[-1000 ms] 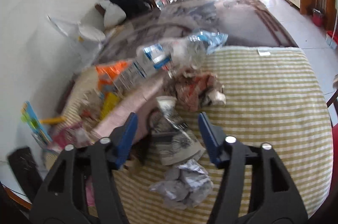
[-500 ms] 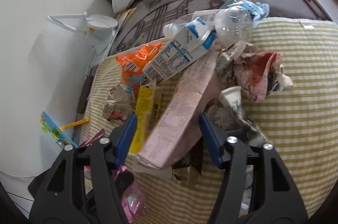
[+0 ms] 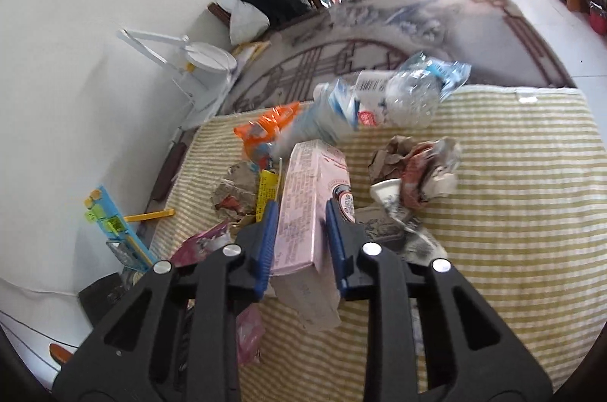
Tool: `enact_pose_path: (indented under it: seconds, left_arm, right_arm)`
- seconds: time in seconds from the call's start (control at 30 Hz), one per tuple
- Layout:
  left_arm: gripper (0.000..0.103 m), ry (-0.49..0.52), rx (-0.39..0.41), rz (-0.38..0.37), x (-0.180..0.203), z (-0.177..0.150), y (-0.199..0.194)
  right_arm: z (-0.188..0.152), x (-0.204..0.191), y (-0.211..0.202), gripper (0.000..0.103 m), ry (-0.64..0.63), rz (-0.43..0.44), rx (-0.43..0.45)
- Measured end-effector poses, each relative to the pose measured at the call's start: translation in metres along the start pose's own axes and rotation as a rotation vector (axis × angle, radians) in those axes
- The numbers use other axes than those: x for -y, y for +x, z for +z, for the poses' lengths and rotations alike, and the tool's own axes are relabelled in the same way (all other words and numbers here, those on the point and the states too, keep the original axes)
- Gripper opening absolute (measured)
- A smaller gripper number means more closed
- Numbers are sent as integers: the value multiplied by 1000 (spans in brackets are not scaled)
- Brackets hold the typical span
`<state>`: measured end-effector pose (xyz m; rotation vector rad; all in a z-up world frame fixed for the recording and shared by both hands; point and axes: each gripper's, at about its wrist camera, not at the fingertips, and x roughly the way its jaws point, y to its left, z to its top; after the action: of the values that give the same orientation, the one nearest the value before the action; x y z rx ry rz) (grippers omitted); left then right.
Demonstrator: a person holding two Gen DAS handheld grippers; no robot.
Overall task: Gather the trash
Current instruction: 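Grasp the pink strawberry carton with the right tool while the left tool holds the pink bag, then carry both items to the red bucket and release them inside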
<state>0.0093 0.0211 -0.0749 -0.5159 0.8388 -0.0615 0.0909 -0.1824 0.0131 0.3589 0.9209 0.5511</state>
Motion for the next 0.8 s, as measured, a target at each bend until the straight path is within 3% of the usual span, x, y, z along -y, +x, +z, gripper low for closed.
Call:
enact_pose_path:
  seconds: [0.23,0.43,0.8]
  left_arm:
    - [20,48,3,25,12,-6,2]
    - [20,103,-11,44,25,-13,2]
    - [20,95,-31,22,61,-11,-6]
  right_arm:
    - [-4,32,-40,26,41,24,83]
    - [-13,65,-52,26,114,59,104]
    - [-18,100,-90,26,161,92,177]
